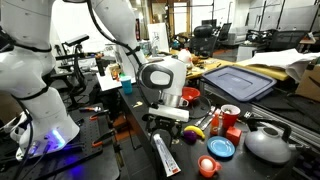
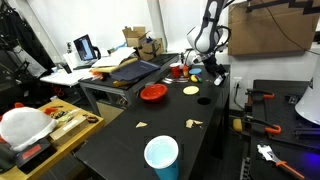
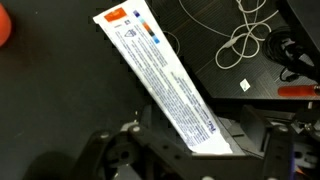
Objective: Move the toothpaste tube and red bowl to the left.
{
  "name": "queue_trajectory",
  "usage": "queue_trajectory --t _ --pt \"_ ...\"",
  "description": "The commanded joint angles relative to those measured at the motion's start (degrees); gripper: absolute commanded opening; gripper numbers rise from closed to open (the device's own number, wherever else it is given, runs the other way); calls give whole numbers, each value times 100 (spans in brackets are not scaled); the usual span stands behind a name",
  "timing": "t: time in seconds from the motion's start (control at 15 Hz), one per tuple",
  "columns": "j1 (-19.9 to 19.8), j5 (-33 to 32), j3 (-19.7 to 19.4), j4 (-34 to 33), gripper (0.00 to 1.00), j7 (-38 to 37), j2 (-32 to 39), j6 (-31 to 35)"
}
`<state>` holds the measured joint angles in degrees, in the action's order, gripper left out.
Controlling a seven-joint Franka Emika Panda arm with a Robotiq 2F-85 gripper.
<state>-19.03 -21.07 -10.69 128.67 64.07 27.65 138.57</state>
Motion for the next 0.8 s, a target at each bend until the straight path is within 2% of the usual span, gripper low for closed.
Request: queue_trajectory --t 0.0,0.47,0.6,0.73 --pt "-80 101 68 74 58 228 -77 -32" --pt "-81 106 79 78 7 227 -85 -7" --pt "-68 130 90 117 0 206 -202 -2" --pt "-31 222 121 196 3 115 -456 -58"
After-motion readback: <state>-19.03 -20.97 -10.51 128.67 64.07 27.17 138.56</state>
